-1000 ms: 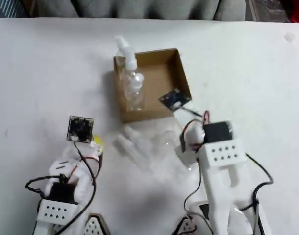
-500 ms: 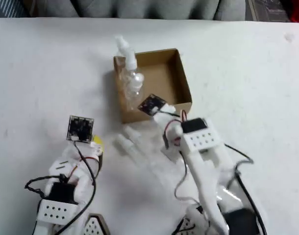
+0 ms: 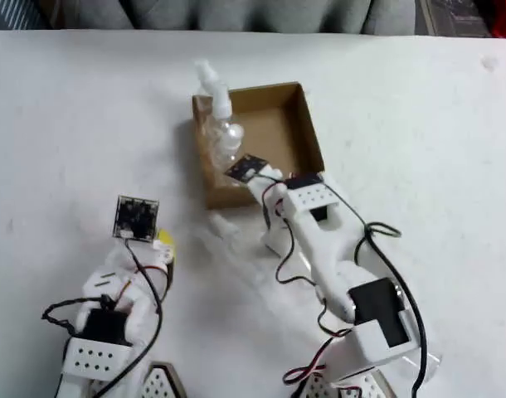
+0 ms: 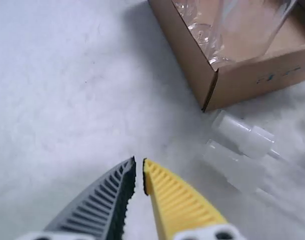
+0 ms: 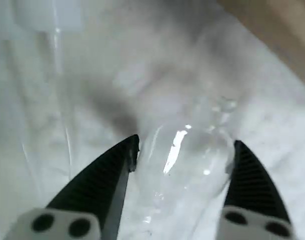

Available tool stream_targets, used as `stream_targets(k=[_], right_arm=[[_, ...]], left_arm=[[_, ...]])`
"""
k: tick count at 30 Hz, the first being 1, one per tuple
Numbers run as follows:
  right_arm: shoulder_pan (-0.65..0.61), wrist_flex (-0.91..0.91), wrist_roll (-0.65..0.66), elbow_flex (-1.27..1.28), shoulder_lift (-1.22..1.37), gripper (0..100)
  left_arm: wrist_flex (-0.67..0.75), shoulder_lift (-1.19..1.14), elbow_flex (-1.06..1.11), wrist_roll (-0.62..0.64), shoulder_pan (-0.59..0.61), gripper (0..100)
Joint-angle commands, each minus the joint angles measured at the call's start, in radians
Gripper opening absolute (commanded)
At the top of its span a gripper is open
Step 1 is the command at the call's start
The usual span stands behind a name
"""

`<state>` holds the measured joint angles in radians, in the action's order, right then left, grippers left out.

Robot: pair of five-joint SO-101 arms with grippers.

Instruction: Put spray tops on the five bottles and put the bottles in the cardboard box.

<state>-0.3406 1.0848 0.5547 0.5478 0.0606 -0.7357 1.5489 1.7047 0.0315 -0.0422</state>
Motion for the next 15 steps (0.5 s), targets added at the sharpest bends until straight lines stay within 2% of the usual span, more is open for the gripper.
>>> stream_targets(k=[1, 3, 11, 15], right_arm=[[0.045, -0.001, -0.061, -0.06, -0.013, 7.2], [0.082, -0.002, -0.127, -0.075, -0.021, 0.7], [0.208, -0.007, -0.284, -0.075, -0.064, 1.6], [0.251, -0.079, -0.333, -0.058, -0.041, 1.6]], left_arm=[[0.005, 0.022, -0.005, 0.002, 0.008, 2], [0.006, 0.022, -0.005, 0.002, 0.008, 2], [0.006, 0.022, -0.005, 0.002, 0.007, 2], [-0.002, 0.022, -0.009, 0.011, -0.001, 2]])
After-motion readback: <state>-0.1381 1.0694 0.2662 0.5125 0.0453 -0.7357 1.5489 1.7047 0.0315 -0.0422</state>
